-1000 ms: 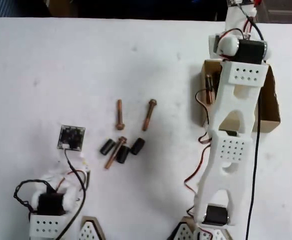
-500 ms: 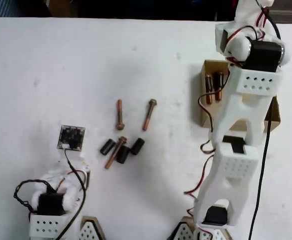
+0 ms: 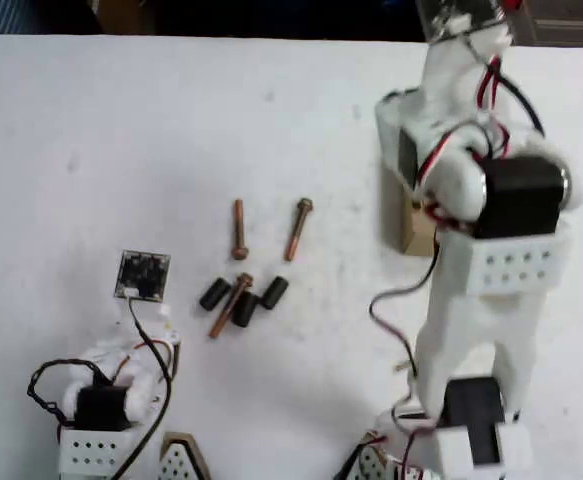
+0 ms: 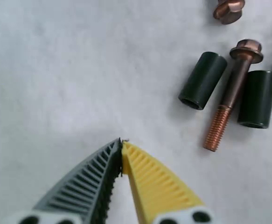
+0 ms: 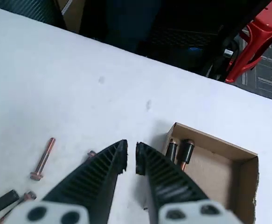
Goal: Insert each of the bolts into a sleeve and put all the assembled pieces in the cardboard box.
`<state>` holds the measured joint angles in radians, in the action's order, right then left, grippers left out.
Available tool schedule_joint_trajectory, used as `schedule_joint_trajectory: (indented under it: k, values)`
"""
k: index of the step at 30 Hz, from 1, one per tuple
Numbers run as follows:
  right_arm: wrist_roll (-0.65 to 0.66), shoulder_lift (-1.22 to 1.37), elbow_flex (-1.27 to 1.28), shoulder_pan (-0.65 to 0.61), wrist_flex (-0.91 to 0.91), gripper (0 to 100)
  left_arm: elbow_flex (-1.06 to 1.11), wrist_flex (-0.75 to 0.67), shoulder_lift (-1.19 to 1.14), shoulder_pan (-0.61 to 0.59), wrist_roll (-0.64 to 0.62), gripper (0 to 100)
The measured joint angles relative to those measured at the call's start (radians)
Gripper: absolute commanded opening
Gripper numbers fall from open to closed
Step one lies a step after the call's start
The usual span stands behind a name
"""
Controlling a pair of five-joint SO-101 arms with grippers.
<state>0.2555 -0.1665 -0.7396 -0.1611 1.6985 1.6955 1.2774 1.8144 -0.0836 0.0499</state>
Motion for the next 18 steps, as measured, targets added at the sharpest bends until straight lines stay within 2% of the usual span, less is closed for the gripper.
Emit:
schedule_joint_trajectory:
  k: [18]
  values:
    - [0.0, -0.396, 0.732, -0.258, -0.005, 1.8, 0.0, 0.0, 0.0, 0.0, 0.0, 2]
